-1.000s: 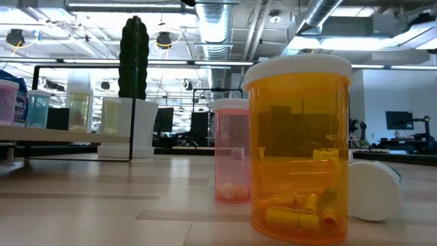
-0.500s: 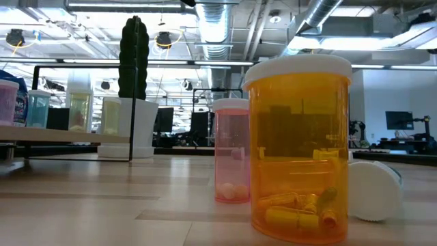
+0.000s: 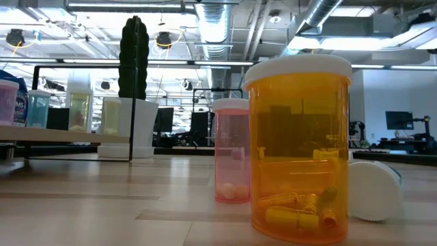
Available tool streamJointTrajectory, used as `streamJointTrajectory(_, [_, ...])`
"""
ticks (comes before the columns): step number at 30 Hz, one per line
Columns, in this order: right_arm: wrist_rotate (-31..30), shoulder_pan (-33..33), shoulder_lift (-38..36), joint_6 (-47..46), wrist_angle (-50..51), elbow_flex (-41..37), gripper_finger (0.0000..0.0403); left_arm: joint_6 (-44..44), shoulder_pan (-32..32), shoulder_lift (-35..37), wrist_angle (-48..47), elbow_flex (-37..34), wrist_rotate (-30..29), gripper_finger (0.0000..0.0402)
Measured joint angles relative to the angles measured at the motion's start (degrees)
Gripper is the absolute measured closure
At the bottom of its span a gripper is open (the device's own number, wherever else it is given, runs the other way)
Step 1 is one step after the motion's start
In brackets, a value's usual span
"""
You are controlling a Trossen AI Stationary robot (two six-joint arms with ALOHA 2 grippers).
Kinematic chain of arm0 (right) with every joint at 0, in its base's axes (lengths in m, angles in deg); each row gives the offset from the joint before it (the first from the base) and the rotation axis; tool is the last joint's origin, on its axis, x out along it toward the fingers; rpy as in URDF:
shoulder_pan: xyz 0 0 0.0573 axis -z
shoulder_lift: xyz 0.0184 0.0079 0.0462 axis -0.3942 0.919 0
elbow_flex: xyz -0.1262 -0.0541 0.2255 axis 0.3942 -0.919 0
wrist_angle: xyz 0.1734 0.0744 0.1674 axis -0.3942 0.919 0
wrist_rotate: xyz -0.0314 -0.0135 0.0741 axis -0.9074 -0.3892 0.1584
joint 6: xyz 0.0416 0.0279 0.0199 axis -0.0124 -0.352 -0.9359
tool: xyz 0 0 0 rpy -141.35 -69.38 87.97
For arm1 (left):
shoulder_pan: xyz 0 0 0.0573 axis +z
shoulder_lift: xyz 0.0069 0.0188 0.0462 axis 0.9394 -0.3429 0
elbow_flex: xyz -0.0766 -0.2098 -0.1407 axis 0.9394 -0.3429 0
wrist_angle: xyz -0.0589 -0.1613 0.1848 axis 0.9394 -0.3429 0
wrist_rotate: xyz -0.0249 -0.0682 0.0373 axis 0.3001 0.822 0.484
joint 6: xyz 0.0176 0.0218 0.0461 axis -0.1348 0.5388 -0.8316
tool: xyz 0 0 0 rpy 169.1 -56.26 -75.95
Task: Pick and place medicine bottles onto shelf by color
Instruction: Put the white pill bottle on the shelf
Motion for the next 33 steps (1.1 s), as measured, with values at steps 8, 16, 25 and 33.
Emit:
streamJointTrajectory(8, [-0.04, 7.3, -0.43, 13.67, 2.01, 5.49, 0.0208, -5.96, -0.23, 0.0, 5.29, 0.0, 4.82, 0.0216])
streamJointTrajectory(16, [-0.3, 17.27, -0.4, 28.66, 1.0, 8.88, 0.0233, -8.39, -1.61, -0.02, 5.88, -0.84, 8.35, 0.0216])
streamJointTrajectory(25, [-1.33, 29.49, 0.08, 49.42, -2.26, 16.79, 0.0203, -15.47, -3.48, -0.15, 20.94, -8.44, 14.37, 0.0216])
streamJointTrajectory(33, [-1.29, 35.4, -0.01, 64.31, -3.51, 27.56, 0.0221, -22.38, -2.78, -0.09, 44.86, -13.91, 22.54, 0.0216])
